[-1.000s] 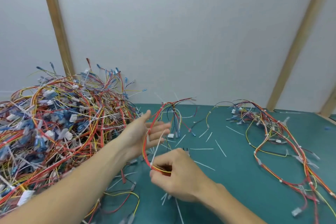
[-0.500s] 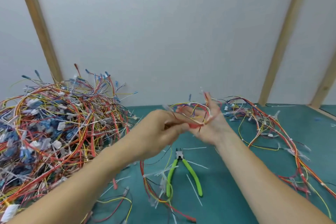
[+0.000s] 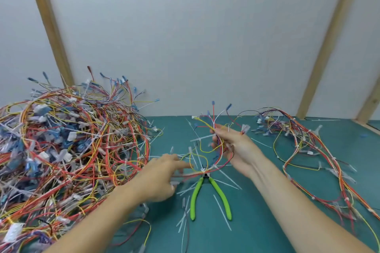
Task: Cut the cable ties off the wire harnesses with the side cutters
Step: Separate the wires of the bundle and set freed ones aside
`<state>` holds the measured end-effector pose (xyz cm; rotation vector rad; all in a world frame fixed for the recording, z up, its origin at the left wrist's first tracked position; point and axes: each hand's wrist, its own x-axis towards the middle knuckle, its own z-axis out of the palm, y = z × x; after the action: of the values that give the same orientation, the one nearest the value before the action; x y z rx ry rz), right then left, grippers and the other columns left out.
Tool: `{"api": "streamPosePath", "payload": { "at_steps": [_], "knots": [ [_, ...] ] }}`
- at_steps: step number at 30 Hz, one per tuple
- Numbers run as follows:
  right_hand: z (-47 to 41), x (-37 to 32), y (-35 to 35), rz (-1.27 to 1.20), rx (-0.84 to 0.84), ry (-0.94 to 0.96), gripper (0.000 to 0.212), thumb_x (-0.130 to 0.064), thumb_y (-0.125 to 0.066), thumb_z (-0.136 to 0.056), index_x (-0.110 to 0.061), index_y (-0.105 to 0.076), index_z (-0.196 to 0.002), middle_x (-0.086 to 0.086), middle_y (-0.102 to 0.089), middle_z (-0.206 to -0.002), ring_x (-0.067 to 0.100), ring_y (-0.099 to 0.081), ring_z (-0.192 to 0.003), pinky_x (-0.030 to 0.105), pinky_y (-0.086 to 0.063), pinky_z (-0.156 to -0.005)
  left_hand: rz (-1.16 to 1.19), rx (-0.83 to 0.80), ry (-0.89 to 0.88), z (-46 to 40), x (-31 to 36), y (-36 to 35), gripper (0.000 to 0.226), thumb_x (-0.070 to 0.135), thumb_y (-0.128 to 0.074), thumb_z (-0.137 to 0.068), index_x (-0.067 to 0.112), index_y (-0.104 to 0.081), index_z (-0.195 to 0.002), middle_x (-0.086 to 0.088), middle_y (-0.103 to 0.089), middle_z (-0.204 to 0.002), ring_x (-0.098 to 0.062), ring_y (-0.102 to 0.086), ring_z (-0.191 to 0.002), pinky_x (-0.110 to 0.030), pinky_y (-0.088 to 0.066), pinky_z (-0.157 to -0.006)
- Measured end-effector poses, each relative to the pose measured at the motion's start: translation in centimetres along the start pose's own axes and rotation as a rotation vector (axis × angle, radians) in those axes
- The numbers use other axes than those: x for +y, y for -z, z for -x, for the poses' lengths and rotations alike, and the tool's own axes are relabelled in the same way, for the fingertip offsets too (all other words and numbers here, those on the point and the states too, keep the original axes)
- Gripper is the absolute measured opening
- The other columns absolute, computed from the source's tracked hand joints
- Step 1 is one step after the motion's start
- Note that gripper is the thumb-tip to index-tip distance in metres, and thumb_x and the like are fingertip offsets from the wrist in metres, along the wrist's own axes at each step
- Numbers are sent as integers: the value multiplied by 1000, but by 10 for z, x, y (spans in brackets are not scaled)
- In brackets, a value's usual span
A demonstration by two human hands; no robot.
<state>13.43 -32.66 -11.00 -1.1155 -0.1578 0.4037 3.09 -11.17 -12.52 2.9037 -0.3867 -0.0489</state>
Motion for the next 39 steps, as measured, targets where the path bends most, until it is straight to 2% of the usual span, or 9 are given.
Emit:
{"api": "streamPosePath", "payload": {
  "at_steps": [4, 6, 8, 11, 15, 23, 26, 30, 39],
  "knots": [
    [14, 22, 12, -95, 18, -23, 26, 4, -62, -92, -3, -67, -117, 12, -72, -94, 12, -65, -63, 24, -58, -59, 809, -118, -86, 12, 7, 13, 89, 3, -49, -61, 33, -47, -145, 16, -54, -144, 3, -42, -138, -24, -33, -113],
    [19, 32, 11, -113, 55, -4, 23, 3, -63, -91, -5, -70, -111, 14, -68, -97, 14, -64, -65, 25, -57, -61, 1117, 26, -61, 6, 15, 20, 85, 4, -48, -56, 28, -57, -138, 10, -63, -137, -5, -52, -133, -28, -37, -109],
    [25, 40, 7, -68, 104, 40, 19, -1, -68, -89, -9, -74, -105, 14, -69, -97, 14, -64, -69, 27, -54, -67, 1273, 231, 52, -4, 27, 19, 55, 12, -57, -72, 24, -67, -124, 4, -72, -122, -9, -64, -118, -31, -47, -101],
    [35, 47, -1, 117, 141, 136, 15, -5, -72, -90, -14, -77, -101, 7, -78, -94, 11, -68, -80, 21, -51, -72, 1186, 443, 202, -15, 49, -5, 15, 22, -63, -97, 22, -73, -108, 6, -78, -101, -6, -72, -92, -25, -53, -79],
    [46, 49, -6, 249, 82, 259, 12, -2, -72, -91, -7, -76, -101, 12, -80, -96, 11, -74, -87, 14, -52, -76, 1167, 691, 223, -16, 60, -28, 14, 25, -62, -97, 24, -75, -92, 6, -78, -86, -9, -72, -78, -14, -50, -61],
    [52, 44, 0, 432, -14, 296, 13, -19, -68, -88, -15, -79, -93, -3, -79, -87, 5, -69, -84, 16, -49, -78, 1232, 754, 255, -4, 53, -38, 16, 19, -64, -97, 11, -73, -87, -5, -75, -79, -16, -73, -73, -23, -52, -57],
    [53, 41, 7, 475, -22, 293, 22, -20, -60, -81, -12, -78, -91, 4, -78, -90, 12, -69, -89, 25, -53, -84, 1268, 765, 256, -3, 53, -41, 16, 15, -57, -101, 4, -67, -94, -3, -76, -83, -16, -73, -72, -26, -52, -55],
    [53, 46, 9, 503, -65, 281, 17, -4, -69, -88, -17, -77, -93, -3, -78, -84, 8, -70, -81, 21, -55, -78, 1280, 736, 233, -3, 52, -40, 15, 12, -47, -105, 10, -56, -94, 0, -76, -86, -19, -74, -75, -27, -49, -53],
    [50, 46, 13, 474, -68, 174, 12, -7, -70, -94, -12, -78, -102, 3, -76, -85, 17, -71, -81, 32, -59, -83, 1298, 708, 179, -1, 47, -42, 17, 13, -50, -104, 0, -60, -100, -7, -74, -86, -16, -68, -72, -22, -49, -50]
  ]
}}
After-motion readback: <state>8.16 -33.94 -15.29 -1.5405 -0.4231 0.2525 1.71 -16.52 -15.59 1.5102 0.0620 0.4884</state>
